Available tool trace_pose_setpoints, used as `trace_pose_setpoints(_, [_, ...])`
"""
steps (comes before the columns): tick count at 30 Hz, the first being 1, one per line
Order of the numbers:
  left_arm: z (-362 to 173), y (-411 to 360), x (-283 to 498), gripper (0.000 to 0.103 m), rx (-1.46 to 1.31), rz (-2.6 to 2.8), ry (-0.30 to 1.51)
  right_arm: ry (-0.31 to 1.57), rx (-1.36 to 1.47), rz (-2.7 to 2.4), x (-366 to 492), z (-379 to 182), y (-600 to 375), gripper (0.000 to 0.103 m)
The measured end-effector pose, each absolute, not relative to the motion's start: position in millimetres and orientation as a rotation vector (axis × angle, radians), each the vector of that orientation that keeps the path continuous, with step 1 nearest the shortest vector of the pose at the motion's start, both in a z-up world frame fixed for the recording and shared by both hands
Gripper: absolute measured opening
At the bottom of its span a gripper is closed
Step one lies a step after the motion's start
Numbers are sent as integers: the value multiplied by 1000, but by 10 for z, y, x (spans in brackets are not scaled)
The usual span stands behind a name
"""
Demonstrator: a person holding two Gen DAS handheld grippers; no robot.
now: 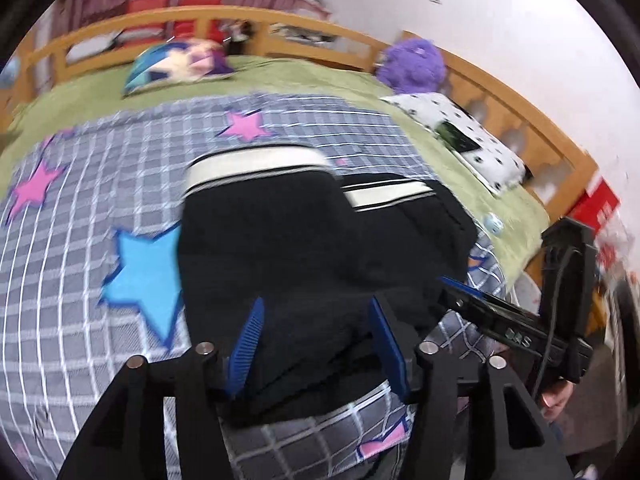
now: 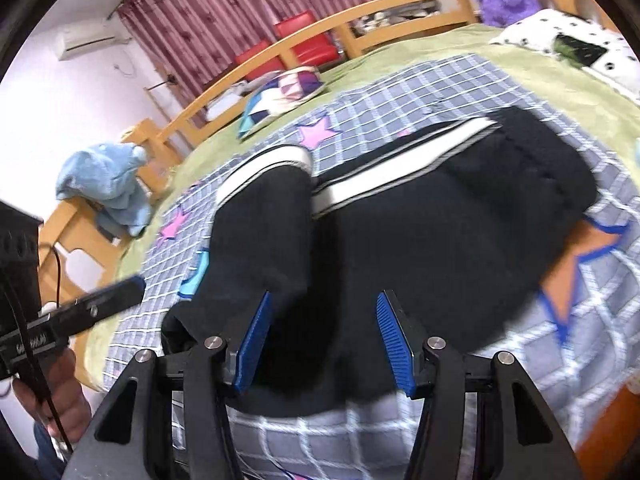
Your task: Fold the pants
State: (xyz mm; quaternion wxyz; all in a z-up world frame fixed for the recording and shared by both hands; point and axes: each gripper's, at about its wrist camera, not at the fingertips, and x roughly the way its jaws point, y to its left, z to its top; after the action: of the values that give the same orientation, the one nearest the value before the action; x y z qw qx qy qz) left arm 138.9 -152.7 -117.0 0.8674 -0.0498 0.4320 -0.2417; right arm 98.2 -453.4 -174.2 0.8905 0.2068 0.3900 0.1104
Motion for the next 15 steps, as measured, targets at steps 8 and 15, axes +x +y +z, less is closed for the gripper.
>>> trace_pose_setpoints(8, [-1453, -978, 1508, 54, -296, -395, 1010, 986, 577, 331, 1659, -2150, -4202, 16])
trace_pose_setpoints(15, [-1447, -985, 1599, 54, -310, -397, 1020, 767, 203, 326, 1556, -1183, -4197, 10])
